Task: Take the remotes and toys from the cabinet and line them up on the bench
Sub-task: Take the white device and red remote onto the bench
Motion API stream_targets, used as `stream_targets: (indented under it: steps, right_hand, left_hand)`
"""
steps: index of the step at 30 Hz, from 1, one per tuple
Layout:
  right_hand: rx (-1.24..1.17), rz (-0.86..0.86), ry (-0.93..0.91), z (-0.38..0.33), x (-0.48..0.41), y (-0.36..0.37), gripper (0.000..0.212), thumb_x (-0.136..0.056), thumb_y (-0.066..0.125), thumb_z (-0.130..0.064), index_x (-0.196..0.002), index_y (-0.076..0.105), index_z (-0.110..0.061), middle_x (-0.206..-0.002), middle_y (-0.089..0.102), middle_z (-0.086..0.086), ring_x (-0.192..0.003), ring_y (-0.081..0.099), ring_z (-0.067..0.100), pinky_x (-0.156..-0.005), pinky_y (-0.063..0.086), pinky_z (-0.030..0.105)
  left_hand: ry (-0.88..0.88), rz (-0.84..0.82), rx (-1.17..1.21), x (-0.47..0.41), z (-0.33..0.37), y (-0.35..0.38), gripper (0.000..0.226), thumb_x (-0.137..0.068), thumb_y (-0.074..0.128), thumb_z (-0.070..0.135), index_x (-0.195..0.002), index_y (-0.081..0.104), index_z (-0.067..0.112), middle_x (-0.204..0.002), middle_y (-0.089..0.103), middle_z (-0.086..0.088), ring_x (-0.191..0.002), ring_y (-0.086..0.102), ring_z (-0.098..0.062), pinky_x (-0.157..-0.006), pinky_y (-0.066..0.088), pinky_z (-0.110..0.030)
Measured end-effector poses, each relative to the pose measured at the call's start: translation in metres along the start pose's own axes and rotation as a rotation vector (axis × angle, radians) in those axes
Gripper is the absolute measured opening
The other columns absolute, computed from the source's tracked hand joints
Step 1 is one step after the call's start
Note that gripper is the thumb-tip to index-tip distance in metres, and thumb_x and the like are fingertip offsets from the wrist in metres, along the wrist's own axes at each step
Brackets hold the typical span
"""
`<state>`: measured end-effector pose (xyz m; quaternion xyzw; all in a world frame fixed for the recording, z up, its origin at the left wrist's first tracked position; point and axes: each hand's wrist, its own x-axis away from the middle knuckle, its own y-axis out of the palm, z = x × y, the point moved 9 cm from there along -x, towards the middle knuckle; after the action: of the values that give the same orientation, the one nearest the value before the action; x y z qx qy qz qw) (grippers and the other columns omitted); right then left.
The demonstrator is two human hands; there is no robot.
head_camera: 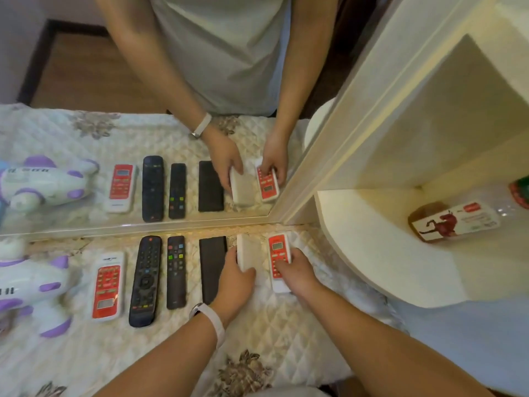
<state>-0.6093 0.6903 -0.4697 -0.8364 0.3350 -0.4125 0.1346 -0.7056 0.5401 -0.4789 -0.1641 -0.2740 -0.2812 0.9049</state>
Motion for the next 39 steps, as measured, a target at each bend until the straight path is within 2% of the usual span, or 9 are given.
stream_targets:
  steps: [5,8,11,15,20,25,30,35,39]
  right_hand:
    - [0.165,-0.017,-0.029,-0.005,-0.005,0.002,0.021,-0.091,0.057,-0.013,-0.112,0.058,-0.009,-0.098,0.064,0.005,-0.079,0.059,0.015,-0.049,0.04,0.006]
    - [0.258,-0.025,-0.038,-0.004,-0.006,-0.001,0.026,-0.091,0.059,-0.024,-0.114,0.058,-0.012,-0.105,0.068,0.005,-0.09,0.065,0.021,-0.072,0.052,0.027]
    - [0.355,-0.016,-0.098,-0.006,-0.003,-0.008,0.022,-0.088,0.059,-0.031,-0.102,0.059,-0.014,-0.098,0.068,0.003,-0.082,0.064,0.02,-0.066,0.048,0.029]
    - [0.432,-0.001,-0.169,-0.003,0.001,-0.019,0.025,-0.079,0.054,-0.038,-0.089,0.058,-0.016,-0.093,0.065,0.007,-0.078,0.063,0.022,-0.069,0.053,0.038]
    - [0.519,-0.074,-0.3,-0.014,0.033,-0.027,0.028,-0.091,0.05,-0.035,-0.11,0.056,-0.016,-0.102,0.052,0.001,-0.094,0.057,0.024,-0.077,0.046,0.035]
    - [0.722,-0.081,-0.567,-0.028,0.066,-0.034,0.039,-0.091,0.045,-0.041,-0.119,0.057,-0.017,-0.116,0.057,0.004,-0.106,0.056,0.025,-0.083,0.049,0.039]
    - [0.857,-0.09,-0.892,-0.05,0.107,-0.033,0.044,-0.093,0.042,-0.043,-0.128,0.053,-0.018,-0.125,0.056,0.003,-0.112,0.052,0.026,-0.085,0.046,0.038]
    - [0.941,-0.124,-1.238,-0.06,0.156,-0.013,0.05,-0.087,0.034,-0.045,-0.113,0.064,-0.013,-0.107,0.065,0.006,-0.096,0.06,0.03,-0.074,0.05,0.04]
    - [0.949,-0.215,-1.422,-0.061,0.202,0.013,0.055,-0.088,0.034,-0.045,-0.12,0.064,-0.011,-0.118,0.064,0.01,-0.107,0.06,0.032,-0.085,0.051,0.045]
  left_hand:
    - [0.067,-0.067,-0.136,0.003,0.006,0.002,0.067,-0.083,0.052,-0.001,-0.143,0.034,0.025,-0.119,0.054,0.006,-0.102,0.054,-0.011,-0.067,0.04,-0.013]
    - [0.106,-0.067,-0.284,0.009,0.014,-0.004,0.07,-0.084,0.057,0.009,-0.147,0.029,0.021,-0.132,0.047,-0.004,-0.119,0.051,-0.023,-0.085,0.043,-0.024]
    - [0.131,-0.057,-0.428,0.016,0.018,-0.009,0.07,-0.089,0.058,0.018,-0.15,0.024,0.012,-0.147,0.032,-0.009,-0.132,0.041,-0.024,-0.102,0.035,-0.029]
    - [0.267,-0.057,-0.54,0.037,0.03,-0.011,0.059,-0.09,0.057,0.021,-0.145,0.036,0.013,-0.148,0.036,-0.005,-0.134,0.038,-0.021,-0.107,0.032,-0.029]
    - [0.402,0.029,-0.679,0.065,0.039,-0.016,0.05,-0.09,0.057,0.022,-0.138,0.047,0.01,-0.139,0.048,-0.006,-0.128,0.045,-0.02,-0.107,0.033,-0.028]
    - [0.478,0.117,-0.851,0.1,0.045,-0.02,0.048,-0.09,0.056,0.029,-0.137,0.05,0.017,-0.138,0.051,0.0,-0.126,0.046,-0.018,-0.105,0.04,-0.033]
    - [0.647,0.333,-1.021,0.158,0.07,-0.024,0.036,-0.082,0.063,0.028,-0.115,0.065,0.015,-0.113,0.065,-0.004,-0.104,0.059,-0.022,-0.084,0.05,-0.036]
    - [0.541,0.508,-1.095,0.212,0.058,-0.046,0.042,-0.085,0.058,0.034,-0.122,0.063,0.013,-0.122,0.063,-0.009,-0.111,0.059,-0.029,-0.092,0.048,-0.042]
    - [0.462,0.629,-1.065,0.266,0.034,-0.061,0.042,-0.089,0.055,0.037,-0.123,0.062,0.014,-0.127,0.06,-0.011,-0.116,0.055,-0.03,-0.095,0.047,-0.044]
